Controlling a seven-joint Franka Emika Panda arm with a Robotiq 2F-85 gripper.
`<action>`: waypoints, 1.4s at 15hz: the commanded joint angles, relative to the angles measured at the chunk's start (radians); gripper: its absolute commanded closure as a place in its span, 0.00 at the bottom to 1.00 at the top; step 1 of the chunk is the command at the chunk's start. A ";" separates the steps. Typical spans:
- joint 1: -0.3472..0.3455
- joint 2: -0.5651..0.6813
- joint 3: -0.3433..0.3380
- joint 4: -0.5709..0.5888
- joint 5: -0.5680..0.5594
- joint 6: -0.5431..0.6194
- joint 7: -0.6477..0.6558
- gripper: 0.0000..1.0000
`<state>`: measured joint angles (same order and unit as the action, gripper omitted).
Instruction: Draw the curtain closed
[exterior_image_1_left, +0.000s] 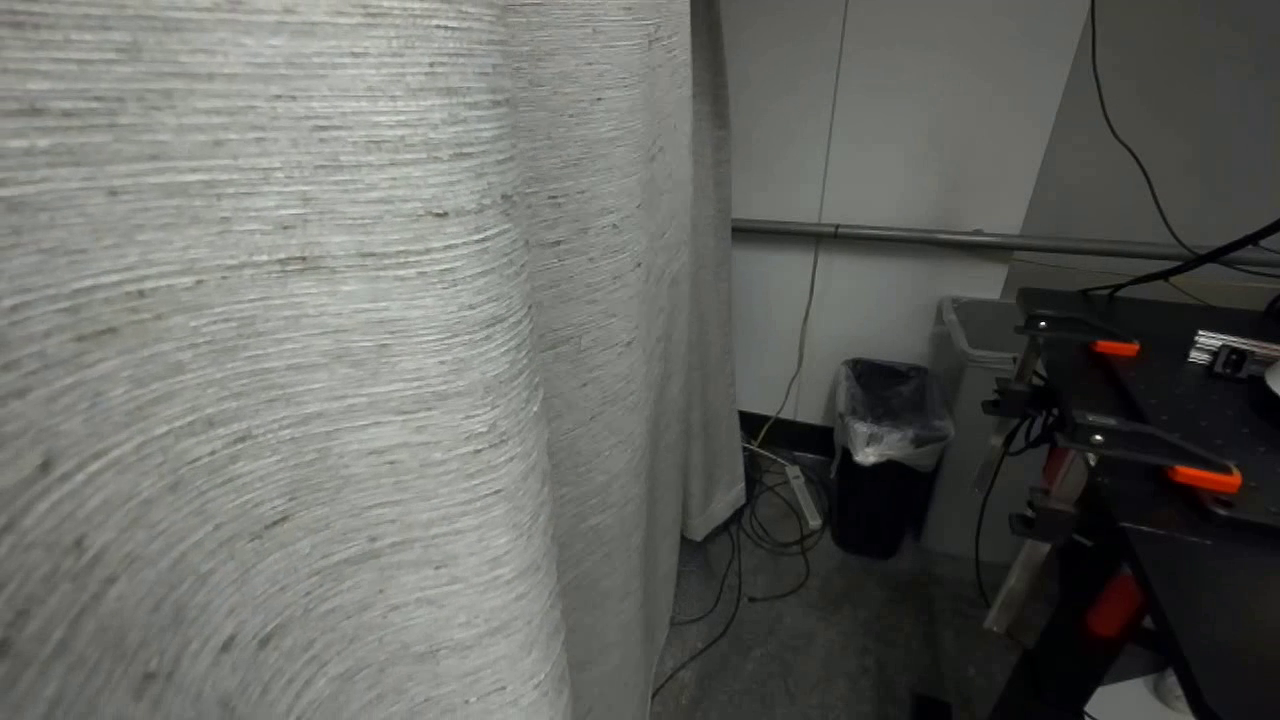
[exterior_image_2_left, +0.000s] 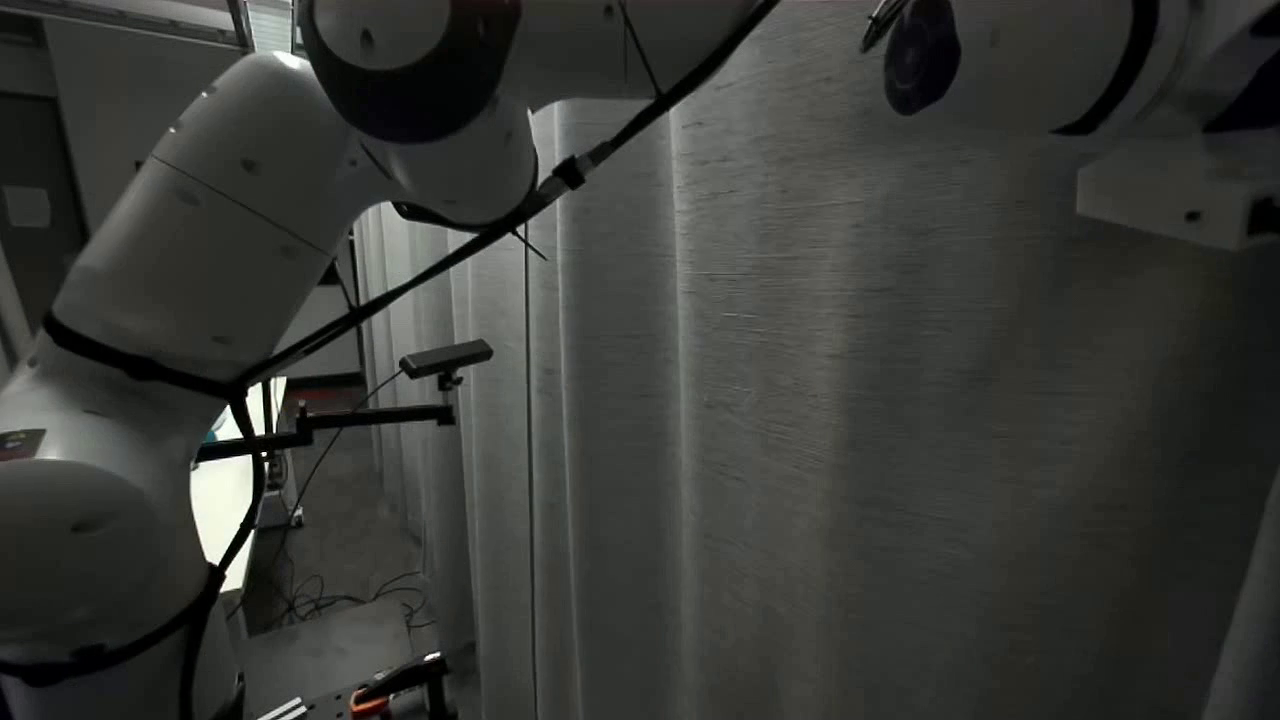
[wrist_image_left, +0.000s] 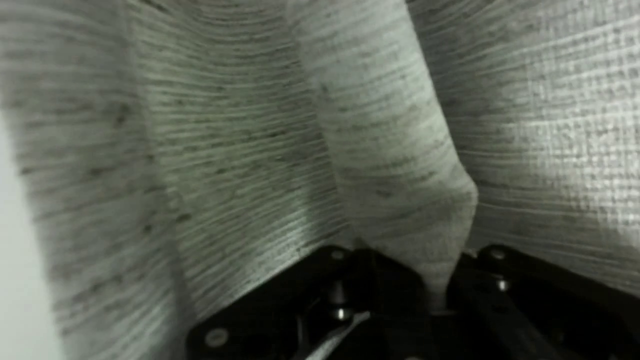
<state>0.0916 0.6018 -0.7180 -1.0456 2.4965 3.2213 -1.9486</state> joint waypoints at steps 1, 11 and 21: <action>-0.159 0.163 0.062 0.219 -0.036 0.175 0.111 0.99; -0.338 0.102 0.367 0.198 -0.240 0.342 0.128 0.99; -0.394 -0.262 0.809 -0.262 -0.281 0.221 -0.159 0.99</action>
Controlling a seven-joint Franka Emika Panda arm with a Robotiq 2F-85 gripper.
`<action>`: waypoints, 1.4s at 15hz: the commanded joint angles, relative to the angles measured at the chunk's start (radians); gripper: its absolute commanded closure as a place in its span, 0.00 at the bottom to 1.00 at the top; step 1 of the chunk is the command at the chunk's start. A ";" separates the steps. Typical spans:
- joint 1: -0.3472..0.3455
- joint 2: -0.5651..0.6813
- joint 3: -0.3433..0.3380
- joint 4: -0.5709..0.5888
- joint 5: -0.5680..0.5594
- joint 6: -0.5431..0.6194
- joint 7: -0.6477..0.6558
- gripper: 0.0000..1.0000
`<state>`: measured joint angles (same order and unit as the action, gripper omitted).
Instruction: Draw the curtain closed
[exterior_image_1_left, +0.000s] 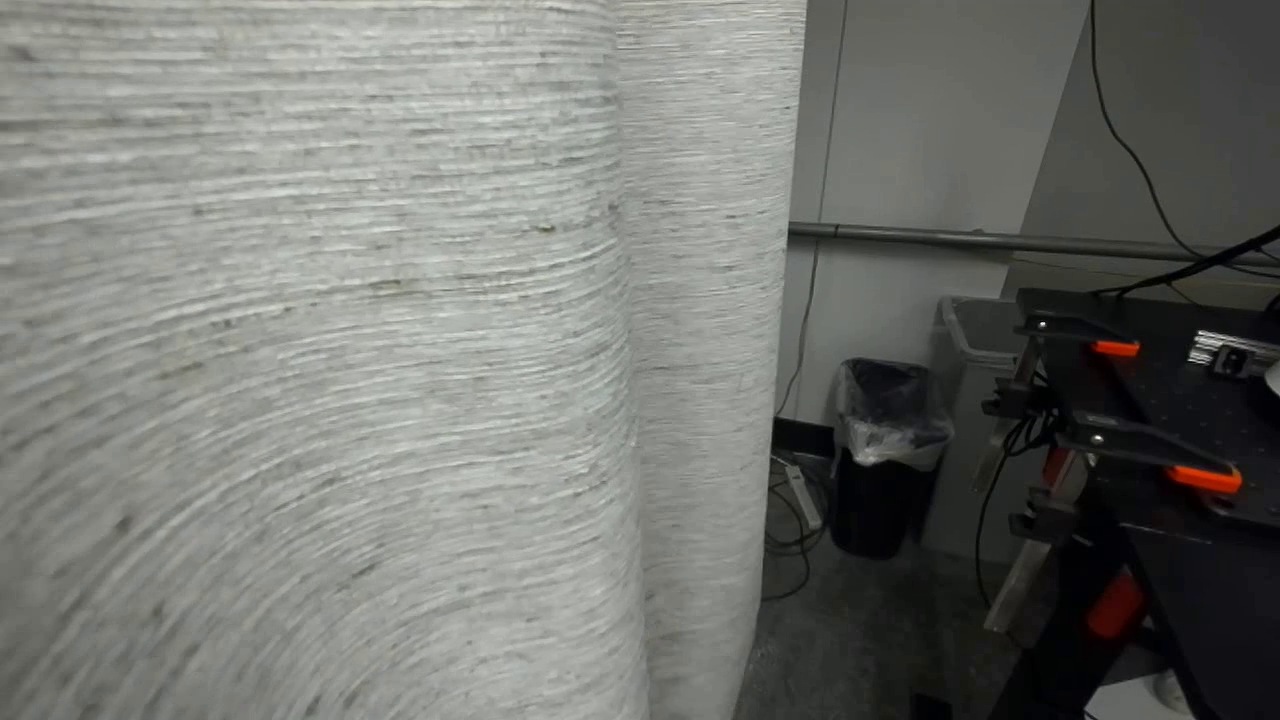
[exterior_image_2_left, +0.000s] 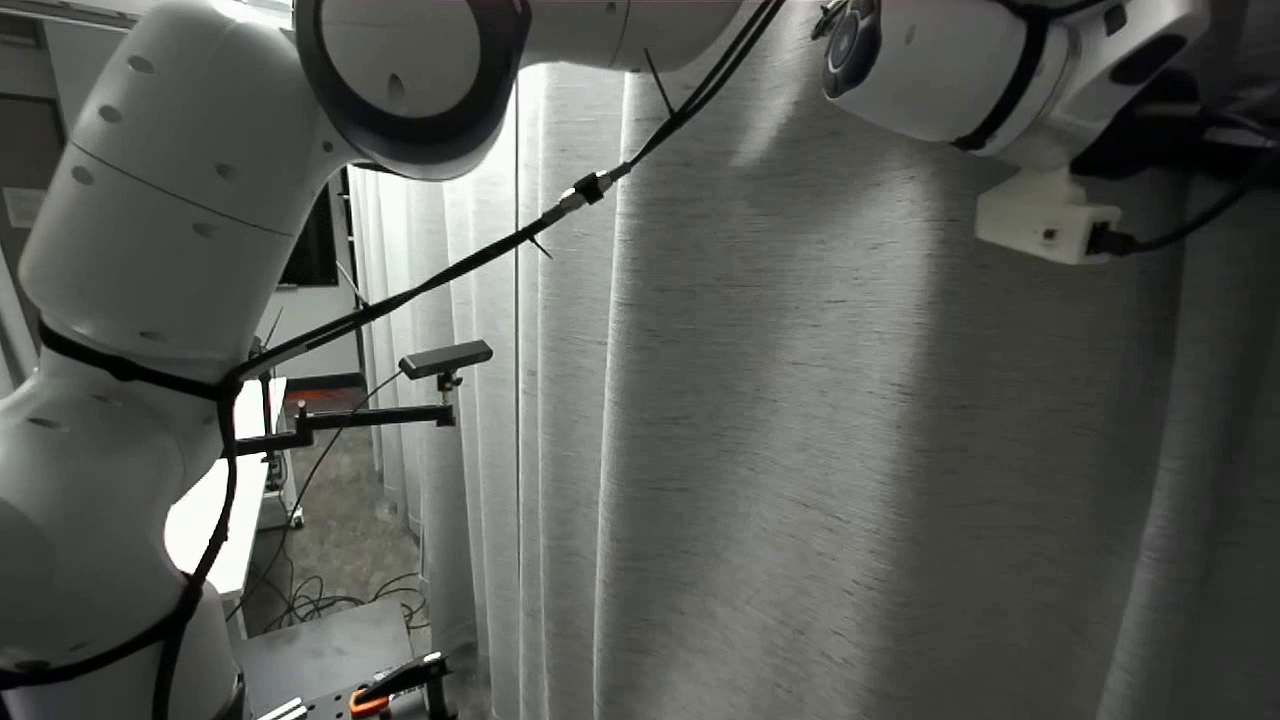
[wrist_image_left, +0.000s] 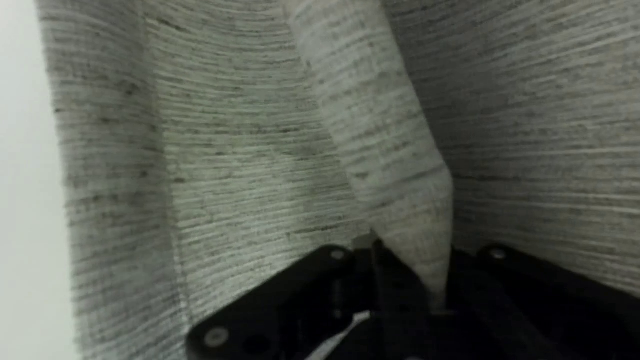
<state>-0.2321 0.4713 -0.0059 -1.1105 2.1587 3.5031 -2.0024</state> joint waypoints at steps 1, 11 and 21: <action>-0.096 -0.156 0.126 -0.228 0.070 -0.068 -0.130 0.99; -0.401 -0.194 0.334 -0.254 0.117 -0.036 -0.268 0.99; -0.472 0.098 0.246 0.205 0.006 0.214 -0.167 0.99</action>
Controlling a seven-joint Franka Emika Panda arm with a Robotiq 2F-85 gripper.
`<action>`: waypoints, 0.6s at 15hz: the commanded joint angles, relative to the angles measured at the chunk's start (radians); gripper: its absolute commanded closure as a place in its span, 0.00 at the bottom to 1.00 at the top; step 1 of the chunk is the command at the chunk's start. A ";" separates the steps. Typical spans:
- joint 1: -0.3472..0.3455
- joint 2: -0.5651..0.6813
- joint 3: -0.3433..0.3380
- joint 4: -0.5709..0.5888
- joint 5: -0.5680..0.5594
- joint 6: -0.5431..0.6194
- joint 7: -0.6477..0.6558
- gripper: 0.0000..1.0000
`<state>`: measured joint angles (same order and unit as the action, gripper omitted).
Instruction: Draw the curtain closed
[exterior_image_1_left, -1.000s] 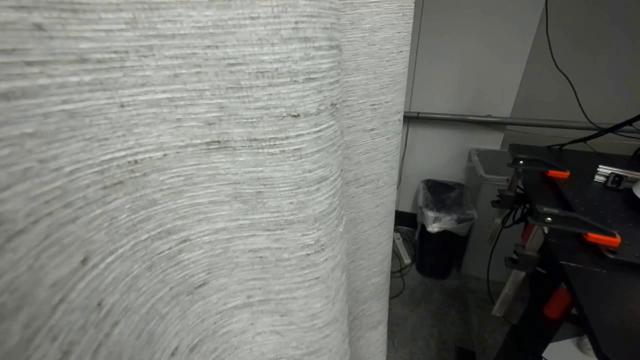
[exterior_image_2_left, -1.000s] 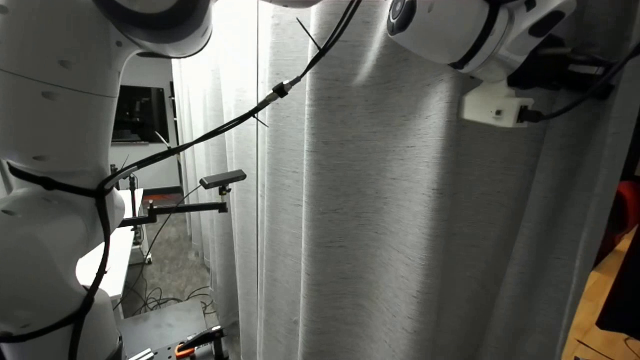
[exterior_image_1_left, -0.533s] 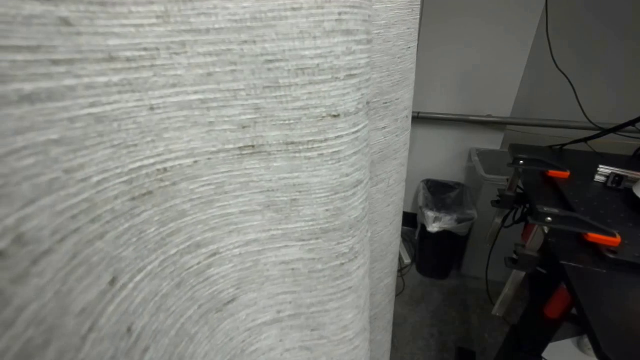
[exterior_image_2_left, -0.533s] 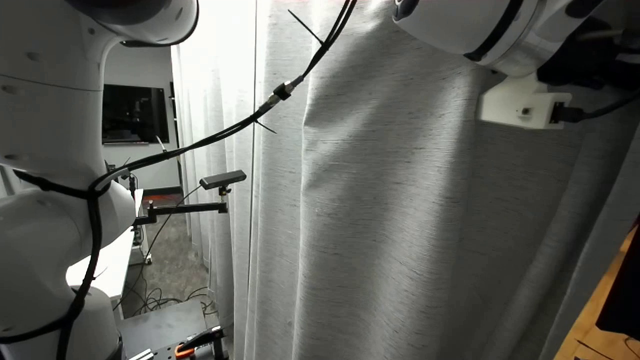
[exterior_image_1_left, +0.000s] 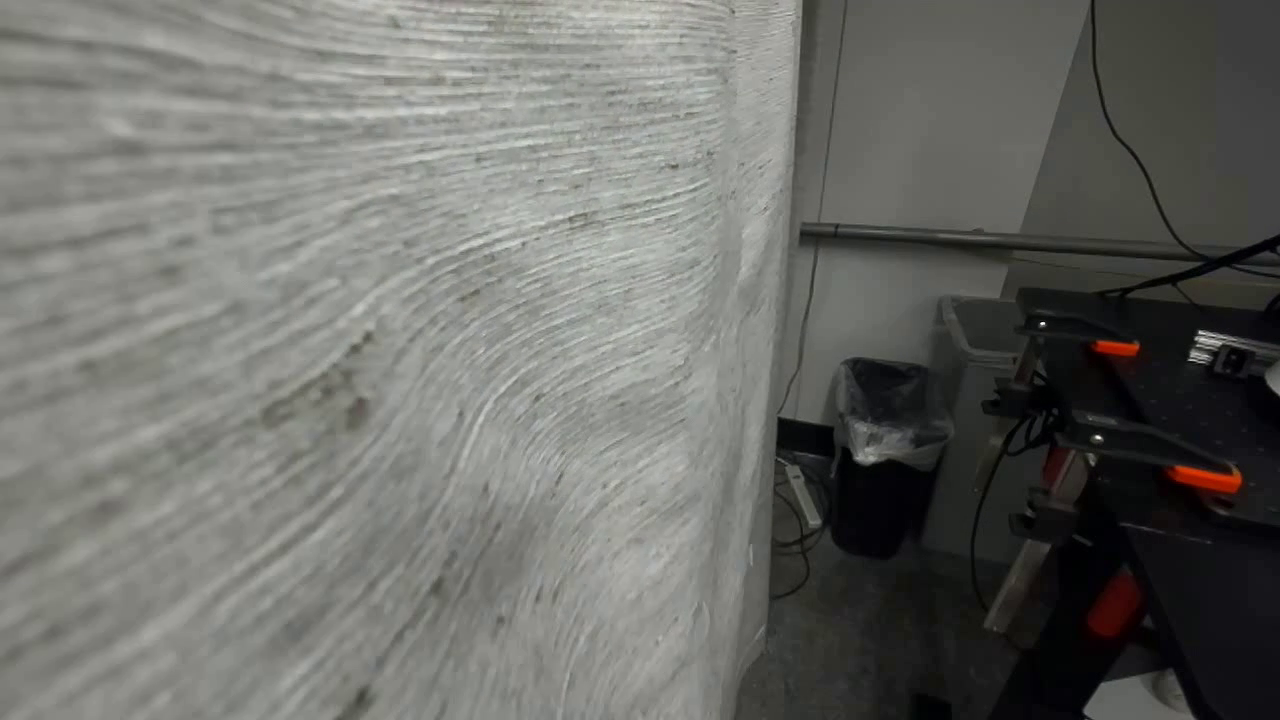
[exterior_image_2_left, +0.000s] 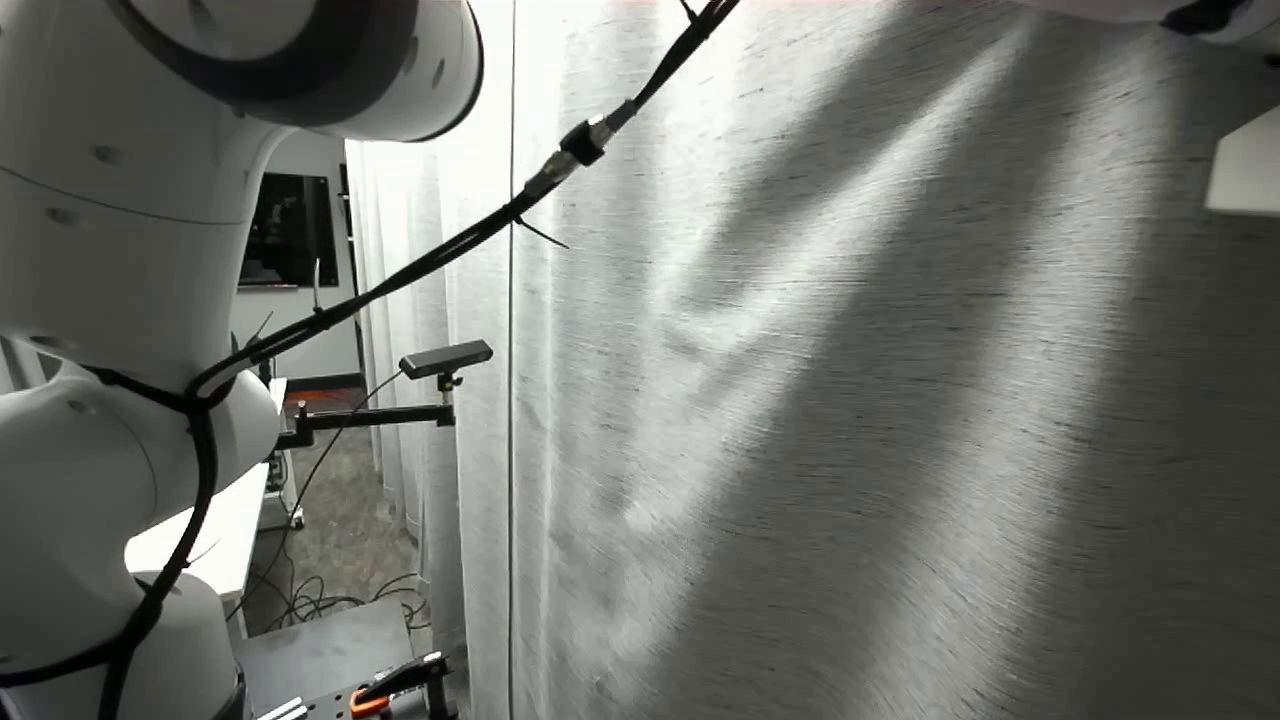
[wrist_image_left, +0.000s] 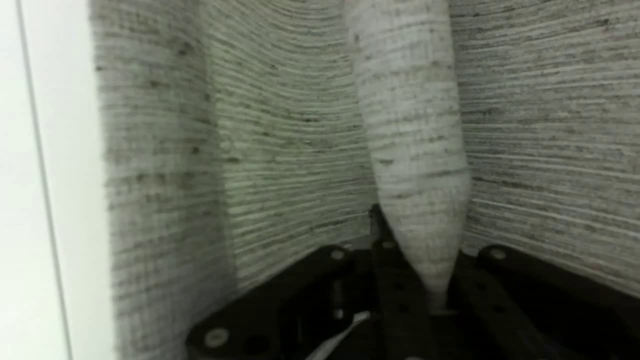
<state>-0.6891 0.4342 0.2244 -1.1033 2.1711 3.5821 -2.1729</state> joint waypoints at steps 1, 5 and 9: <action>-0.015 0.161 0.013 0.243 -0.009 0.166 0.005 0.99; -0.021 0.254 -0.001 0.407 -0.017 0.273 0.026 0.99; -0.032 0.319 -0.012 0.524 -0.022 0.339 0.041 0.99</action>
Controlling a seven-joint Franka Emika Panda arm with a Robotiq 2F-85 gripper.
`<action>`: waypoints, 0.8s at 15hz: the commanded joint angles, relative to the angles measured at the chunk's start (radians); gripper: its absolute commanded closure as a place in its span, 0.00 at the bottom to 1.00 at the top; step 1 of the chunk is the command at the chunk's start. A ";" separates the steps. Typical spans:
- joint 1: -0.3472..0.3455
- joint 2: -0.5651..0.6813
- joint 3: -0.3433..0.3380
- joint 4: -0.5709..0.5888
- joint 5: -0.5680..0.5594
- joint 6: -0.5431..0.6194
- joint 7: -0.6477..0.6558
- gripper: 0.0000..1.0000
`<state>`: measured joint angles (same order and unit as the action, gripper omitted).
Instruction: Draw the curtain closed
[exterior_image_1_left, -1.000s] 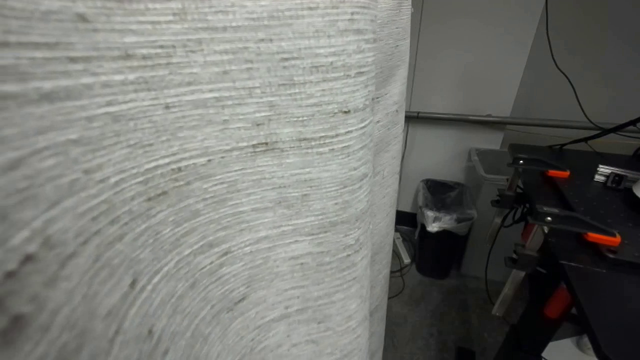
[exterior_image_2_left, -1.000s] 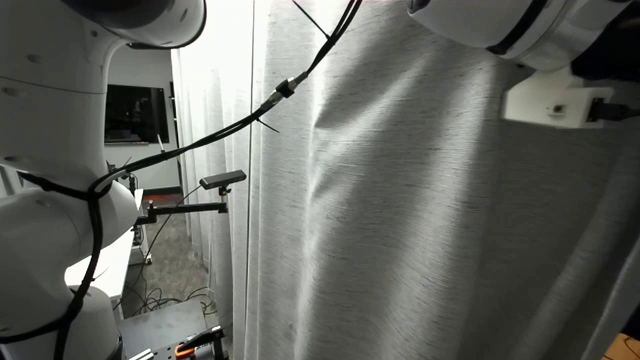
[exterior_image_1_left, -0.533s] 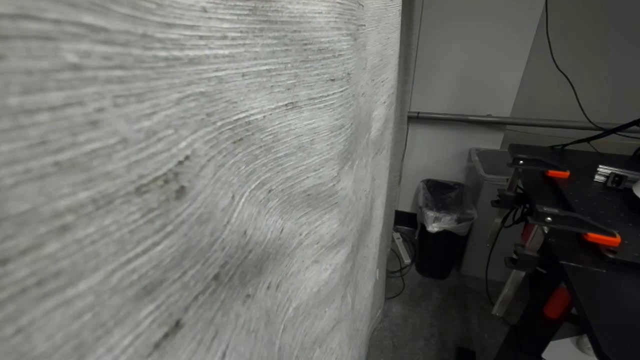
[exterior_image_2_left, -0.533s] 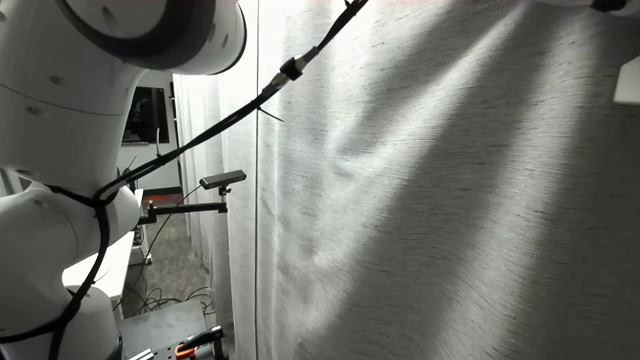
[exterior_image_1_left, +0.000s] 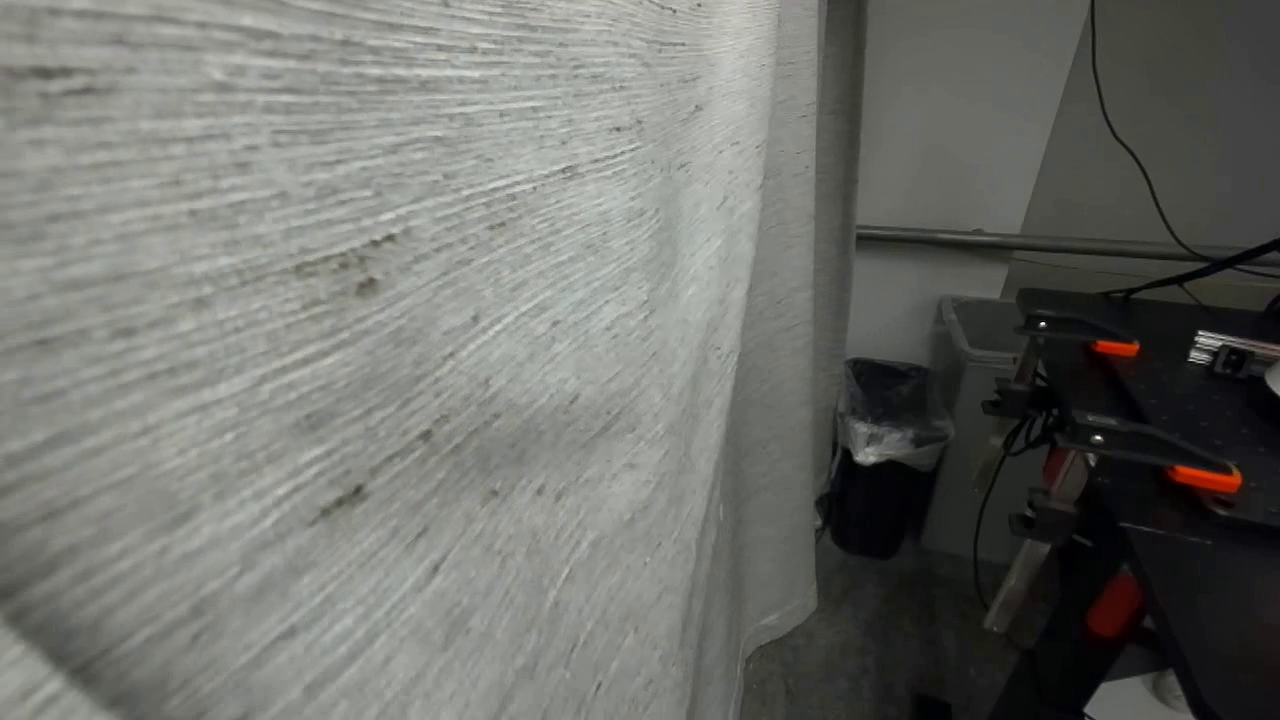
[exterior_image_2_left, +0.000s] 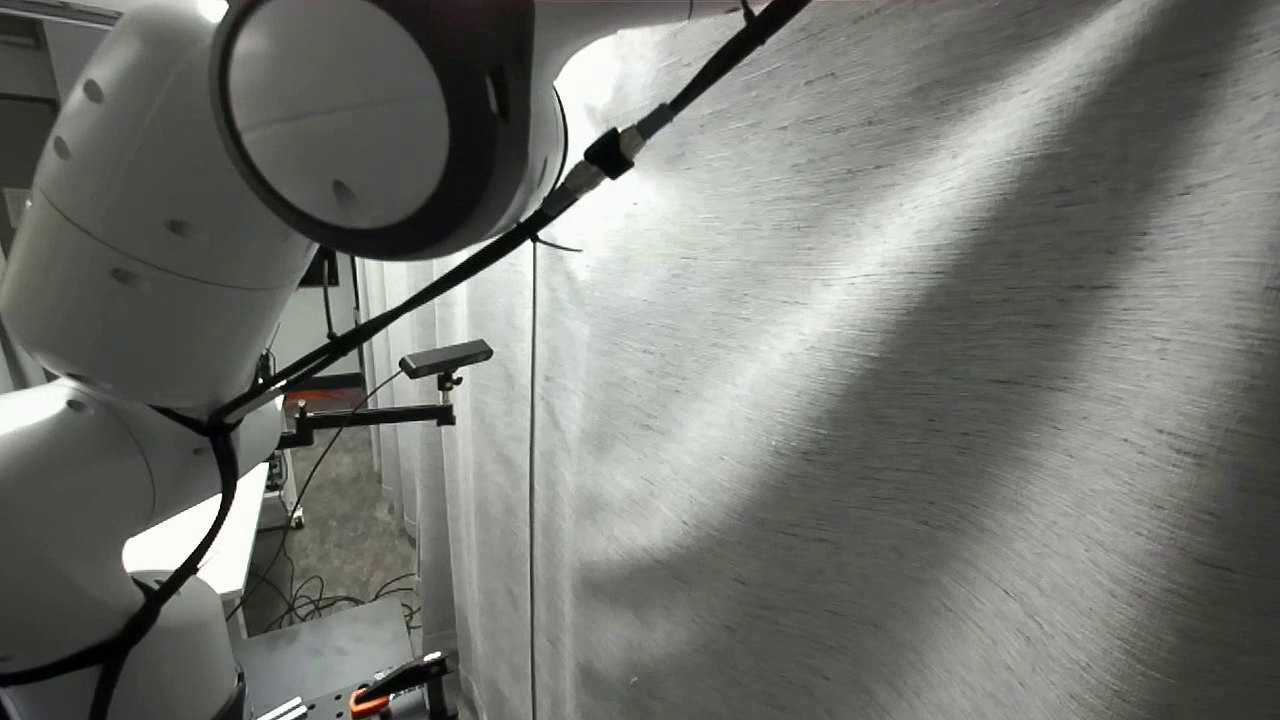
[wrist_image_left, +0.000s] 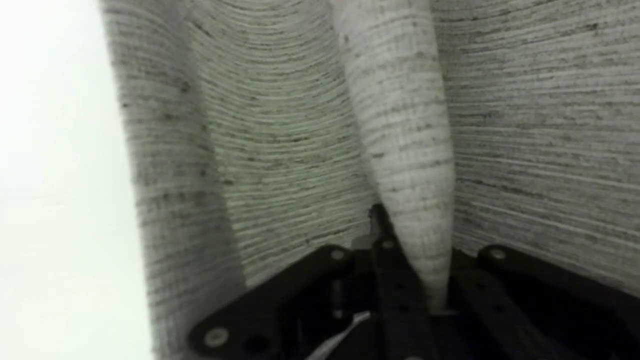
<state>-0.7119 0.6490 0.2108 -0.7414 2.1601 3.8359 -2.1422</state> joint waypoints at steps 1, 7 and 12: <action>-0.008 0.097 0.010 0.145 -0.005 0.083 -0.007 0.99; -0.020 -0.050 0.183 -0.065 0.094 -0.014 -0.244 0.99; -0.119 -0.140 0.409 -0.202 0.264 -0.010 -0.511 0.99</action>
<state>-0.7285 0.5910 0.4926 -0.8298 2.3019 3.8418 -2.4815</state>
